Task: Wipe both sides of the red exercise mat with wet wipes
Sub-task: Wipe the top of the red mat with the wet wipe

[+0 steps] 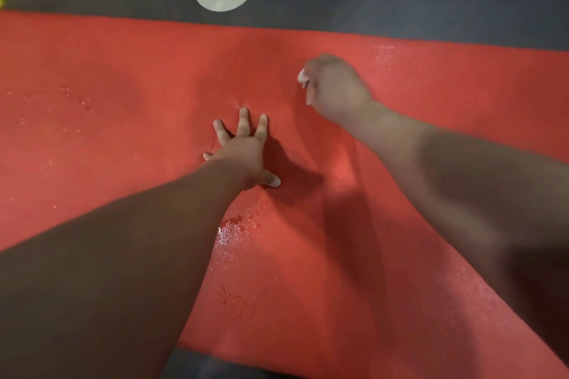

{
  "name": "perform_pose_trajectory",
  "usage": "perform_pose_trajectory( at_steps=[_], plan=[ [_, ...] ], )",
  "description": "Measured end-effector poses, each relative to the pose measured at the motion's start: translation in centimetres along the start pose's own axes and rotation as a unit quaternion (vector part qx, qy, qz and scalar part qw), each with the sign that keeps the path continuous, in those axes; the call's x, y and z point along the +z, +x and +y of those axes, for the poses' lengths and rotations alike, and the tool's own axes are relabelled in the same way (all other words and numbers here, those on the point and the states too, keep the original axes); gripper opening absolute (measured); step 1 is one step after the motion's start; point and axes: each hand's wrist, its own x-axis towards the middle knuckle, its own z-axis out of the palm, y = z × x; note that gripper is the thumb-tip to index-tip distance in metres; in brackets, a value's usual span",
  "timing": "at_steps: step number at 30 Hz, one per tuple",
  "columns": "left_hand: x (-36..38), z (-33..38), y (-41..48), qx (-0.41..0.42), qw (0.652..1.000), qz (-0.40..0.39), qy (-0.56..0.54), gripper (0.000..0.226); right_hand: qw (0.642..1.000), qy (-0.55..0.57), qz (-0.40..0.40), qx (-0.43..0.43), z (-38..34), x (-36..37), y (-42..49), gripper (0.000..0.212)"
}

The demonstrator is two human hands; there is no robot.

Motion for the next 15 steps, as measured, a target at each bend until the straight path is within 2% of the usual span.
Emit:
perform_pose_trajectory(
  at_steps=[3,4,6,9,12,13,15],
  plan=[
    [0.3,0.0,0.0,-0.006,1.0,0.004,0.001,0.133,0.989,-0.013,-0.06,-0.132,-1.6,1.6,-3.2,0.028],
    [0.3,0.0,0.1,-0.007,1.0,0.004,0.001,0.133,0.985,-0.017,-0.071,-0.153,-1.4,1.6,-3.4,0.026],
    [0.3,0.2,0.1,-0.007,1.0,0.002,0.0,0.133,0.987,-0.03,-0.072,-0.143,-0.4,0.7,-2.0,0.026],
    [0.1,0.2,0.0,-0.007,1.0,0.001,-0.002,0.133,0.997,-0.074,0.006,0.019,3.7,-1.1,1.2,0.028],
    [0.1,0.2,-0.1,-0.015,1.0,0.0,-0.002,0.132,0.96,-0.119,0.098,0.233,7.5,-2.6,2.0,0.023],
    [0.1,0.2,-0.1,-0.015,1.0,-0.003,-0.004,0.132,0.952,-0.12,0.105,0.261,7.2,-2.5,2.0,0.024],
    [0.2,0.3,0.1,-0.011,1.0,-0.005,-0.01,0.132,0.967,-0.098,0.089,0.217,4.6,-1.2,2.0,0.025]
  ],
)
